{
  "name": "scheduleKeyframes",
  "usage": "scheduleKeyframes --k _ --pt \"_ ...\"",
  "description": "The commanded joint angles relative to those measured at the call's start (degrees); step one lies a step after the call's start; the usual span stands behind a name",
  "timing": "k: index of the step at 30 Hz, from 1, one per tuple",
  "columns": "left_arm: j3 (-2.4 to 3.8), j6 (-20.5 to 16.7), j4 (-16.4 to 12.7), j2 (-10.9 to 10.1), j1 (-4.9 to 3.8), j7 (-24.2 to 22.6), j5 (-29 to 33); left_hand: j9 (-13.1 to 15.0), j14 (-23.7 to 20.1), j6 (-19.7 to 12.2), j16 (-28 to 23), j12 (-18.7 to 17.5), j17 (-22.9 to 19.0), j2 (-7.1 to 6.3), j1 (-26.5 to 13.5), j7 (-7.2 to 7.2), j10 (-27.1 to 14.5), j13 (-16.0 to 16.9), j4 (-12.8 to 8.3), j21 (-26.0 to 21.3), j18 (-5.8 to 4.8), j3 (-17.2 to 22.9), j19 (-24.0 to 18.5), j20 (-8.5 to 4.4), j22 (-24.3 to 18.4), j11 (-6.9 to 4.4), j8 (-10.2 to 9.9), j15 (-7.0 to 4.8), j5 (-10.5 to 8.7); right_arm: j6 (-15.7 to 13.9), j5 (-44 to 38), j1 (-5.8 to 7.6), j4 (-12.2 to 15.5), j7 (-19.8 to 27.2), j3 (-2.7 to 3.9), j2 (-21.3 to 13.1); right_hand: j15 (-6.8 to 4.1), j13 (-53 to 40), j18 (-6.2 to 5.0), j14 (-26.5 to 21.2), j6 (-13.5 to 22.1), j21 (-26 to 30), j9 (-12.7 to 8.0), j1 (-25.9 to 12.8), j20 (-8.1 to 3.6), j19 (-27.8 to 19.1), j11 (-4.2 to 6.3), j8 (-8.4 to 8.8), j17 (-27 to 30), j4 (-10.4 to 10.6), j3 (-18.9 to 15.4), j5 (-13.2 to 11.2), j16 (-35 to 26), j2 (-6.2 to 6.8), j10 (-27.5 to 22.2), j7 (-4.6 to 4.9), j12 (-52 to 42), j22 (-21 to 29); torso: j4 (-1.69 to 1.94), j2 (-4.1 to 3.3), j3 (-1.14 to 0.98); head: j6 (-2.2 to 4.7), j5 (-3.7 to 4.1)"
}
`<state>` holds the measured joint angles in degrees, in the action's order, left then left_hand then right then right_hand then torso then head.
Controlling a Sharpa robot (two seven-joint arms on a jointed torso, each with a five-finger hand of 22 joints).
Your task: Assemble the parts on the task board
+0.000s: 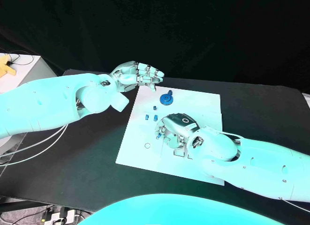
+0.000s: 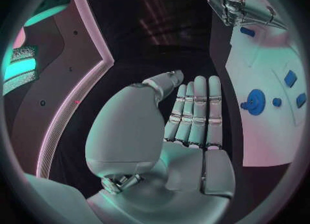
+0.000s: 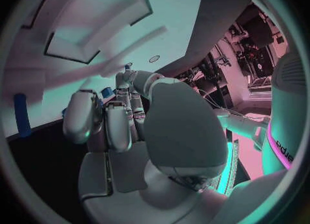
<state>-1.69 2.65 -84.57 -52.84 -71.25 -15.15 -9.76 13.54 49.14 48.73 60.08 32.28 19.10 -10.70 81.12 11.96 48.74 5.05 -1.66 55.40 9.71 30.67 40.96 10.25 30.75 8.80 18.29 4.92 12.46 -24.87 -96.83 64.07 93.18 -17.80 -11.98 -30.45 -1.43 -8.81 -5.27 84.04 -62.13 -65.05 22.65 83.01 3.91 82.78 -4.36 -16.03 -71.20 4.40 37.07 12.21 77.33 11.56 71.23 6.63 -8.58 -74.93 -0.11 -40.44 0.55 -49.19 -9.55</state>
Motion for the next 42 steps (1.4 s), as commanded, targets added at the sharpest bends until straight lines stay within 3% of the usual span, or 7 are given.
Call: scheduleKeyframes --k 1,13,34,40,42 --pt "0.05 0.8 0.0 0.1 -0.04 -0.3 0.4 -0.1 -0.3 -0.4 -0.3 -0.2 -0.1 0.35 0.3 -0.09 -0.5 -0.1 0.1 -0.4 0.71 -0.3 0.3 0.13 -0.1 -0.08 0.2 -0.01 -0.07 1.1 -1.1 -0.12 -0.1 0.1 -0.04 0.2 -0.38 0.0 0.53 1.9 -0.2 0.4 0.0 -0.8 -0.08 0.3 1.52 -0.29 0.1 -0.3 0.0 0.2 -0.2 -0.01 1.5 0.3 0.3 -1.0 0.0 -0.02 -0.01 -0.14 -0.01" --pt "0.04 1.0 0.0 0.1 -0.04 -0.1 0.4 -0.1 -0.3 -0.4 -0.3 -0.2 -0.1 0.35 0.3 -0.09 -0.5 -0.1 0.1 -0.4 0.71 -0.3 0.3 0.13 -0.1 -0.08 0.2 -0.01 -0.07 1.4 -1.1 -0.21 -0.2 0.0 -0.05 0.4 -0.37 0.0 0.55 1.9 -0.2 0.3 0.1 -0.8 -0.08 0.3 1.51 -0.29 0.0 -0.3 0.0 0.2 -0.2 -0.01 1.6 0.31 0.3 -1.1 0.01 0.0 -0.01 -0.47 -0.1" --pt "0.04 1.2 -0.1 0.1 -0.04 0.3 0.4 -0.1 -0.3 -0.5 -0.3 -0.2 -0.1 0.36 0.3 -0.07 -0.5 -0.1 0.1 -0.5 0.72 -0.4 0.4 0.16 -0.1 -0.06 0.2 0.01 -0.06 4.5 -1.8 -0.43 -1.5 -0.4 -0.31 1.7 -0.23 0.0 0.45 1.8 0.2 0.9 0.2 -1.6 -0.01 0.0 1.33 -0.2 0.5 -0.6 0.0 0.3 -0.5 0.07 1.3 0.5 0.9 -0.9 0.04 0.01 0.0 -0.81 -0.05" --pt "0.04 1.3 -0.1 0.1 -0.04 0.4 0.4 -0.1 -0.4 -0.5 -0.3 -0.1 -0.1 0.42 0.3 -0.06 -0.6 -0.1 0.1 -0.6 0.73 -0.4 0.4 0.19 -0.2 -0.05 0.3 0.03 -0.05 5.4 -1.4 -0.66 -1.9 0.4 -0.43 2.2 0.31 0.3 0.1 1.3 2.1 3.2 0.0 -3.1 0.39 -0.9 0.69 0.77 2.0 -0.8 -0.4 0.3 -1.7 0.45 -0.1 1.08 2.3 0.1 -0.01 0.0 0.01 -0.81 -0.12" --pt "0.04 1.3 -0.1 0.2 -0.04 0.4 0.4 -0.1 -0.4 -0.5 -0.3 -0.1 -0.1 0.42 0.3 -0.06 -0.6 -0.1 0.1 -0.6 0.73 -0.4 0.4 0.19 -0.2 -0.05 0.3 0.03 -0.05 5.4 -1.2 -0.73 -1.8 0.6 -0.45 2.2 0.72 0.4 0.01 1.3 3.7 3.9 -0.4 -4.1 0.71 -1.2 0.27 1.85 1.8 -0.8 -0.9 1.8 -1.5 0.99 -0.9 1.55 2.9 0.4 -0.07 0.04 0.0 -0.81 -0.13"
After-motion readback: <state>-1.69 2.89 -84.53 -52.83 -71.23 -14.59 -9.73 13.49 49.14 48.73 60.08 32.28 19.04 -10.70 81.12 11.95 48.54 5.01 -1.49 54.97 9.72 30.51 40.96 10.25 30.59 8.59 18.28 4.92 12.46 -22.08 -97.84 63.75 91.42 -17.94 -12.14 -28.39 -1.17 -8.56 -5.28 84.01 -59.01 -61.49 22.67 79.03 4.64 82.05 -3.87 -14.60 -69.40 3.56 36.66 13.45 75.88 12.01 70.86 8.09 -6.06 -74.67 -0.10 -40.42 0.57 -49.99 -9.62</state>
